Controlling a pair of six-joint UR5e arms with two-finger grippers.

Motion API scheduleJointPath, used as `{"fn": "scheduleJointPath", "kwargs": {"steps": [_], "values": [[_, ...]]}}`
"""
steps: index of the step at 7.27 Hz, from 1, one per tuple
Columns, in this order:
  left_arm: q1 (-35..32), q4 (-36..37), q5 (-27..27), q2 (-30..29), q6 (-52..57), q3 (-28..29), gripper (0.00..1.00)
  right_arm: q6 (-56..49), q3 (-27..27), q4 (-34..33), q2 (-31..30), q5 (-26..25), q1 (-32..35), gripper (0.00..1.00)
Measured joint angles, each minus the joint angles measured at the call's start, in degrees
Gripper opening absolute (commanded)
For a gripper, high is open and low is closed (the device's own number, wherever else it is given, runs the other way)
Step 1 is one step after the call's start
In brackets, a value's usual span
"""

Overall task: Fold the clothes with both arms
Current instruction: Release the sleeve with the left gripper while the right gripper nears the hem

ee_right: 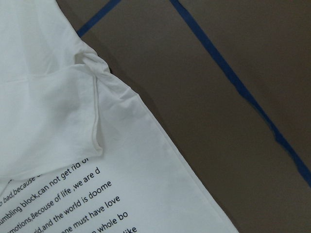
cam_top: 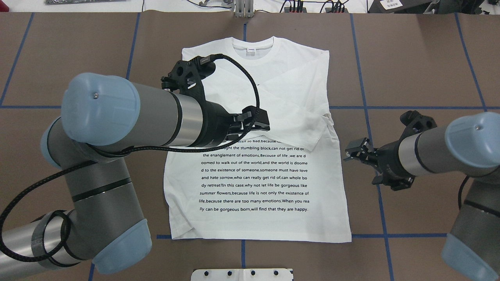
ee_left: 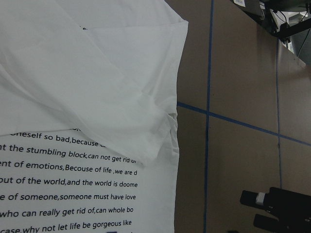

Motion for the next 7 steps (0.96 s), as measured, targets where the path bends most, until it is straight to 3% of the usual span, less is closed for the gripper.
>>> {"fn": "scheduleJointPath", "kwargs": {"steps": [2, 3, 7], "values": [[-0.4, 0.5, 0.1, 1.0, 0.3, -0.8, 0.8, 11.7, 0.8, -0.3, -1.5, -14.8, -13.8, 0.91], [-0.5, 0.6, 0.1, 1.2, 0.3, -0.9, 0.81, 14.0, 0.3, -0.4, -2.2, -18.1, -17.3, 0.91], [-0.9, 2.4, 0.2, 1.6, 0.3, -2.8, 0.81, 16.8, -1.2, -0.4, -4.3, -19.8, -21.6, 0.85]]}}
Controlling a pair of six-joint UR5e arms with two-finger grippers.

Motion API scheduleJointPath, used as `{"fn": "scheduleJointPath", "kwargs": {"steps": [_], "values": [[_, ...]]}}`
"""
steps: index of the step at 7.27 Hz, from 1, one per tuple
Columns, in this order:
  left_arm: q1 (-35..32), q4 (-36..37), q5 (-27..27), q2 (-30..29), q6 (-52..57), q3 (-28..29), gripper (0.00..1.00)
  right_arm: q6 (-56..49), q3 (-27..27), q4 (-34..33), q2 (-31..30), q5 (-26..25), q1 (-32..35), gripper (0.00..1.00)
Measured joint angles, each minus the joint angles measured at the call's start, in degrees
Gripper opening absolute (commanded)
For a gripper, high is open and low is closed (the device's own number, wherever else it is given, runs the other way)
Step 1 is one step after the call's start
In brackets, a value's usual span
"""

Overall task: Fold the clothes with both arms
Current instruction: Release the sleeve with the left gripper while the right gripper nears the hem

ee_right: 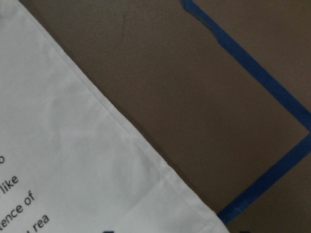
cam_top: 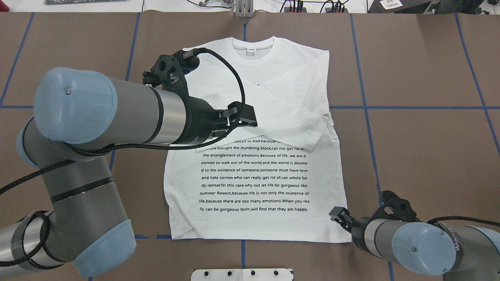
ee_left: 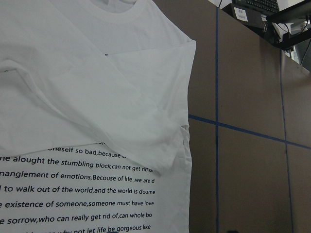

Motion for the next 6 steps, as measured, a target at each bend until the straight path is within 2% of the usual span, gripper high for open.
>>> {"fn": "scheduleJointPath", "kwargs": {"steps": [2, 6], "values": [[0.0, 0.3, 0.1, 0.4, -0.1, -0.5, 0.81, 0.1, -1.1, 0.0, -0.2, 0.0, -0.6, 0.82], [0.0, 0.3, 0.3, 3.0, -0.1, -2.2, 0.81, 0.1, -1.6, 0.0, -0.1, 0.1, -1.3, 0.66]]}}
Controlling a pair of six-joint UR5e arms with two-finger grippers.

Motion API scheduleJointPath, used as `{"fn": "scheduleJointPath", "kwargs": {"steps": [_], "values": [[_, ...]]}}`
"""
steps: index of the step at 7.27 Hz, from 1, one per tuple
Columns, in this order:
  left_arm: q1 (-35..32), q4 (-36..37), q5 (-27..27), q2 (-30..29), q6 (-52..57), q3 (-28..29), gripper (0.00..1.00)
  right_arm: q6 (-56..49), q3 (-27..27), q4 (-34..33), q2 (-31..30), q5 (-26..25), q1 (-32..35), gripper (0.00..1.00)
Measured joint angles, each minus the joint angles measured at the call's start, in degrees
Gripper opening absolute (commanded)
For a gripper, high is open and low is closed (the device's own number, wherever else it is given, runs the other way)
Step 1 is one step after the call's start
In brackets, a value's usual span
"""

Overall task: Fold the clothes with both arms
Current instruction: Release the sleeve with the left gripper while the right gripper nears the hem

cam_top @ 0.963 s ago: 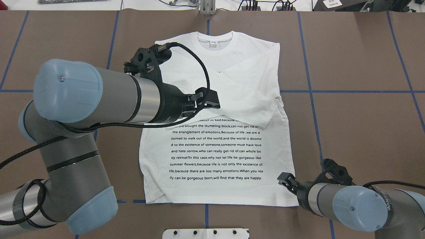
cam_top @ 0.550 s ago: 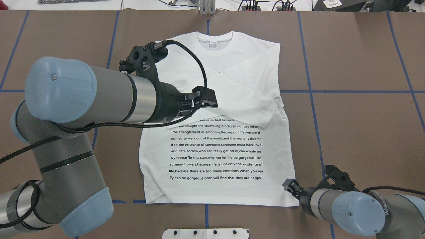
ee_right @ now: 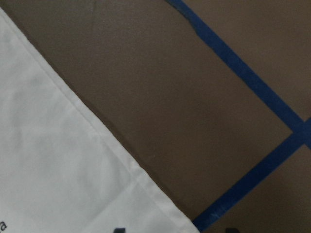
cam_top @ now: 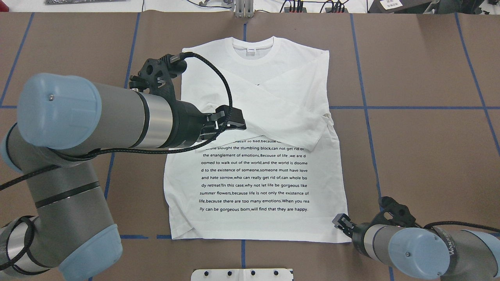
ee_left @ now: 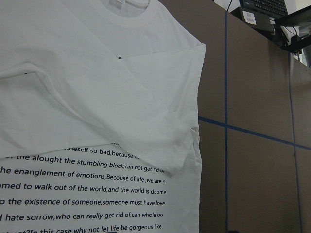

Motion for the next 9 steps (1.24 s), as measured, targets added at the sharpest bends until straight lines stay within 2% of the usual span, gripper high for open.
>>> {"fn": "scheduleJointPath", "kwargs": {"steps": [1, 2, 3, 4, 9], "values": [[0.0, 0.0, 0.0, 0.2, 0.0, -0.2, 0.81, 0.0, 0.0, 0.0, 0.1, 0.1, -0.2, 0.59], [0.0, 0.0, 0.0, 0.3, 0.0, -0.4, 0.81, 0.0, 0.0, 0.0, 0.1, 0.1, -0.4, 0.44], [0.0, 0.0, 0.0, 0.5, 0.0, -0.5, 0.81, 0.0, 0.0, 0.0, 0.1, 0.1, -0.5, 0.17], [0.0, 0.0, 0.0, 0.6, 0.0, -0.5, 0.81, 0.1, 0.0, 0.0, 0.1, 0.1, -0.5, 0.0], [0.4, 0.2, -0.3, 2.5, -1.6, -0.7, 0.81, 0.0, 1.5, 0.0, -0.2, 1.2, -0.3, 0.0]]}}
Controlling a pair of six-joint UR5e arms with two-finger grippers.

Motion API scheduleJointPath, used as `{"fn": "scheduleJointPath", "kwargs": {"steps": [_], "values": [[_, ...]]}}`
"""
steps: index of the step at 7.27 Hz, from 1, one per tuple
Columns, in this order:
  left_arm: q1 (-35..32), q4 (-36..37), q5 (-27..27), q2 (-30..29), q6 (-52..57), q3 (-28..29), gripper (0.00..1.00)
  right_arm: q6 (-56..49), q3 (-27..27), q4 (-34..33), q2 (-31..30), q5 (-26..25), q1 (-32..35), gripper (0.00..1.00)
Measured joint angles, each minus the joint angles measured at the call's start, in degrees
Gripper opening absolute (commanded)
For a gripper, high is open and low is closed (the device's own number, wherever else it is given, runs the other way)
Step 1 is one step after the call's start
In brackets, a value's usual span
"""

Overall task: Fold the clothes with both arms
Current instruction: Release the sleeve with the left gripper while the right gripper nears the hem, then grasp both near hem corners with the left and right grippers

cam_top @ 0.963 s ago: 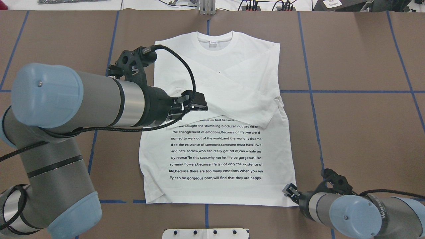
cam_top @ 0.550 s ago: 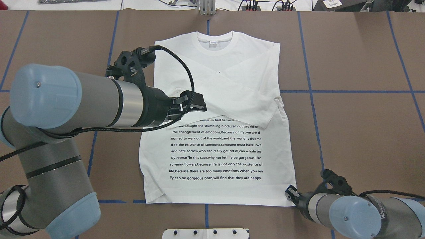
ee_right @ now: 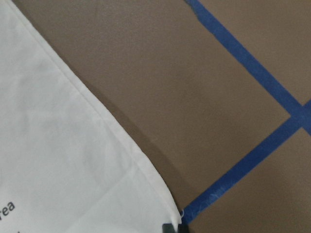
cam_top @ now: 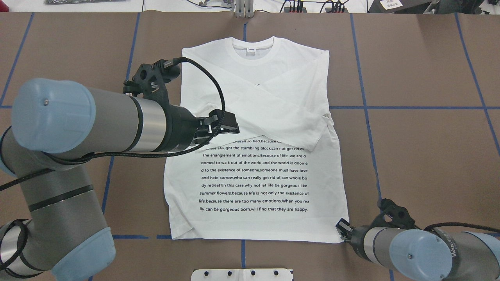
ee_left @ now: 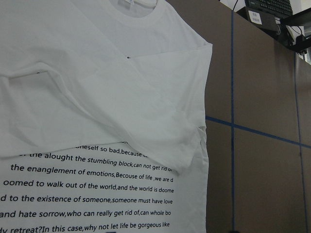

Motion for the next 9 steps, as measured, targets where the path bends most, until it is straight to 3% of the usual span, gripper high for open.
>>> {"fn": "scheduleJointPath", "kwargs": {"steps": [5, 9], "values": [[10.7, 0.1, 0.0, 16.5, -10.6, -2.2, 0.74, -0.1, 4.4, 0.1, -4.3, 2.1, 0.1, 0.0], [16.3, 0.1, 0.3, 17.5, -12.2, 2.9, 0.67, -0.1, 4.4, 0.1, -4.5, 2.2, 0.0, 0.0]]}}
